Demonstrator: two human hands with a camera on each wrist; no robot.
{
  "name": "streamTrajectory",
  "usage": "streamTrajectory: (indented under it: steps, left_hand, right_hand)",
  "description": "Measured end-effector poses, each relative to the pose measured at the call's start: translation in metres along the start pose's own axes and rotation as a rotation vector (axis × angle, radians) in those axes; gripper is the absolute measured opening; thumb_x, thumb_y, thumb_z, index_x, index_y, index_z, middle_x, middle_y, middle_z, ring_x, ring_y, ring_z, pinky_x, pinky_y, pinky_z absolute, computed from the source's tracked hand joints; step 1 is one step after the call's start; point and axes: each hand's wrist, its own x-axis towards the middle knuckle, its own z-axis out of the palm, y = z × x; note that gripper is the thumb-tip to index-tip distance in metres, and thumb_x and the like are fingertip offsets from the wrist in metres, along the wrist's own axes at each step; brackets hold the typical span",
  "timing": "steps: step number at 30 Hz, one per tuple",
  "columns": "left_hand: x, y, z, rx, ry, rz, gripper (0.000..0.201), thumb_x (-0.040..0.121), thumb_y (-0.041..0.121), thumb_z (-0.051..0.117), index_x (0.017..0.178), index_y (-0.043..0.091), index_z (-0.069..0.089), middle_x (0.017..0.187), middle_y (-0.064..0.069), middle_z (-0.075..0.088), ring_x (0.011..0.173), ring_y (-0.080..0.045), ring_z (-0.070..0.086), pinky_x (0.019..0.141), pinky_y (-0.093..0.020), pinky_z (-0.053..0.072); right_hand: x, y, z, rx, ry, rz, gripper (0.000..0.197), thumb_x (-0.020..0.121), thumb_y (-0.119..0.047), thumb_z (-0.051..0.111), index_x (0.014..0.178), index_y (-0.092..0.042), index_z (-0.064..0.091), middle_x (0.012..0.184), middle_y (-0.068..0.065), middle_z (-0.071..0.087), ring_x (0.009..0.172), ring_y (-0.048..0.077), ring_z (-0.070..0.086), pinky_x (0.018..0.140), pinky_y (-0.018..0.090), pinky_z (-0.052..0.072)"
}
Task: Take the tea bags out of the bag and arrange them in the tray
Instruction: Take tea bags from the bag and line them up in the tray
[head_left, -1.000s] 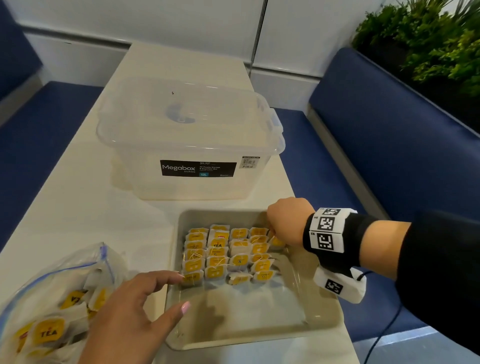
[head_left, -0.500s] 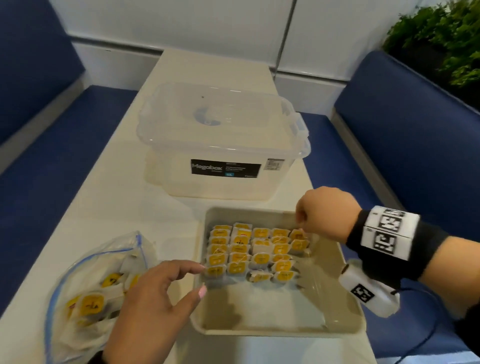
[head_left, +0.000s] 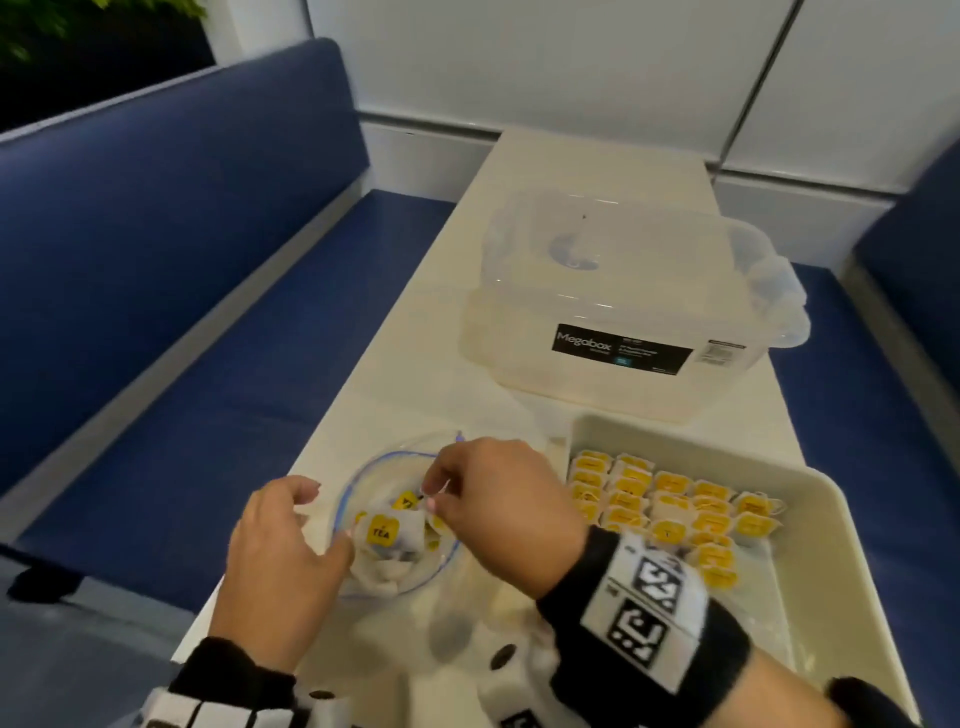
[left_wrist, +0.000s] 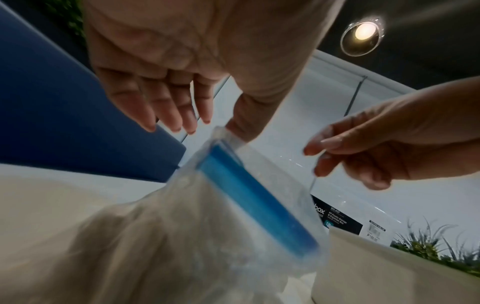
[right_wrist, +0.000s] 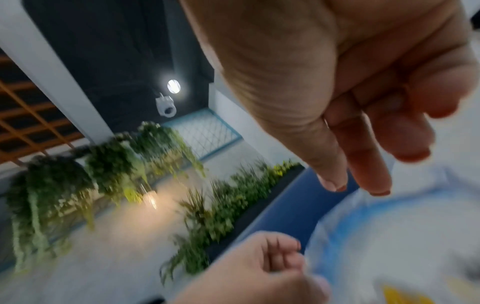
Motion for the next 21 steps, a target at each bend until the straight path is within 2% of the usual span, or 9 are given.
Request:
streamTrajectory:
  steps: [2, 4, 6, 10, 13, 16, 18, 20, 21]
  left_hand:
    - [-0.005, -0.007, 0.001, -0.008, -0.052, -0.053, 0.051, 0.077, 0.017, 0.073, 0.120, 0.020, 0.046, 0.108, 0.006, 0.045, 0.086, -0.015, 0.056, 0.069, -0.027, 0.040]
    - [-0.009, -0.010, 0.001, -0.020, -0.092, -0.067, 0.051, 0.081, 0.022, 0.069, 0.125, 0.021, 0.044, 0.107, 0.007, 0.045, 0.075, -0.006, 0.055, 0.059, -0.021, 0.037]
    - [-0.011, -0.013, 0.000, -0.042, -0.100, -0.047, 0.048, 0.083, 0.022, 0.066, 0.125, 0.022, 0.044, 0.103, 0.010, 0.045, 0.069, -0.002, 0.056, 0.060, -0.021, 0.040]
    - [-0.011, -0.013, -0.002, -0.065, -0.102, 0.016, 0.045, 0.083, 0.021, 0.064, 0.123, 0.027, 0.045, 0.098, 0.015, 0.047, 0.063, -0.001, 0.055, 0.069, -0.028, 0.046]
    - [-0.009, -0.015, -0.002, -0.075, -0.119, 0.050, 0.045, 0.084, 0.021, 0.063, 0.124, 0.029, 0.043, 0.100, 0.016, 0.047, 0.064, -0.005, 0.056, 0.072, -0.027, 0.047]
    - [-0.005, -0.017, -0.003, -0.086, -0.124, 0.058, 0.045, 0.085, 0.022, 0.062, 0.124, 0.031, 0.042, 0.102, 0.017, 0.047, 0.069, -0.007, 0.056, 0.073, -0.025, 0.046]
    - [-0.002, -0.020, -0.002, -0.083, -0.126, 0.067, 0.046, 0.084, 0.021, 0.062, 0.125, 0.031, 0.042, 0.103, 0.017, 0.047, 0.072, -0.009, 0.056, 0.073, -0.024, 0.044]
    - [0.001, -0.022, -0.002, -0.081, -0.130, 0.073, 0.047, 0.084, 0.020, 0.062, 0.125, 0.030, 0.042, 0.106, 0.015, 0.048, 0.074, -0.010, 0.056, 0.072, -0.023, 0.043]
    - [0.003, -0.022, -0.002, -0.079, -0.134, 0.074, 0.047, 0.084, 0.020, 0.062, 0.126, 0.029, 0.043, 0.108, 0.014, 0.048, 0.076, -0.011, 0.057, 0.072, -0.022, 0.043]
  right_hand:
    - [0.013, -0.007, 0.027, -0.051, -0.114, -0.020, 0.025, 0.090, -0.019, 0.054, 0.111, -0.015, 0.066, 0.111, 0.008, 0.067, 0.104, 0.027, 0.059, 0.084, 0.030, 0.043]
    - [0.025, -0.012, 0.046, -0.111, -0.224, -0.002, 0.031, 0.093, -0.018, 0.052, 0.118, -0.004, 0.061, 0.117, 0.015, 0.063, 0.110, 0.030, 0.057, 0.089, 0.032, 0.041]
    - [0.037, -0.016, 0.060, -0.194, -0.248, 0.008, 0.029, 0.092, -0.019, 0.051, 0.111, 0.000, 0.062, 0.113, 0.018, 0.063, 0.108, 0.031, 0.058, 0.082, 0.032, 0.042]
    - [0.049, -0.019, 0.078, -0.311, -0.203, 0.023, 0.028, 0.090, -0.027, 0.053, 0.105, -0.006, 0.063, 0.110, 0.014, 0.064, 0.106, 0.029, 0.059, 0.081, 0.032, 0.043]
    - [0.053, -0.018, 0.083, -0.254, -0.137, 0.048, 0.012, 0.082, -0.022, 0.058, 0.087, -0.013, 0.064, 0.093, 0.009, 0.064, 0.097, 0.028, 0.062, 0.072, 0.029, 0.042]
    - [0.052, -0.018, 0.082, -0.201, -0.116, 0.040, 0.017, 0.080, -0.023, 0.061, 0.093, -0.015, 0.069, 0.100, 0.007, 0.067, 0.097, 0.026, 0.062, 0.078, 0.030, 0.046]
    - [0.049, -0.016, 0.077, -0.156, -0.097, 0.040, 0.014, 0.082, -0.026, 0.062, 0.094, -0.019, 0.066, 0.099, 0.004, 0.067, 0.097, 0.023, 0.060, 0.073, 0.026, 0.041]
    - [0.046, -0.013, 0.068, -0.102, -0.065, 0.048, 0.004, 0.083, -0.026, 0.061, 0.084, -0.024, 0.057, 0.087, 0.000, 0.061, 0.089, 0.022, 0.059, 0.068, 0.025, 0.034]
    - [0.044, -0.011, 0.062, -0.078, -0.048, 0.055, 0.010, 0.083, -0.026, 0.062, 0.081, -0.026, 0.052, 0.083, -0.002, 0.058, 0.083, 0.020, 0.056, 0.066, 0.025, 0.033]
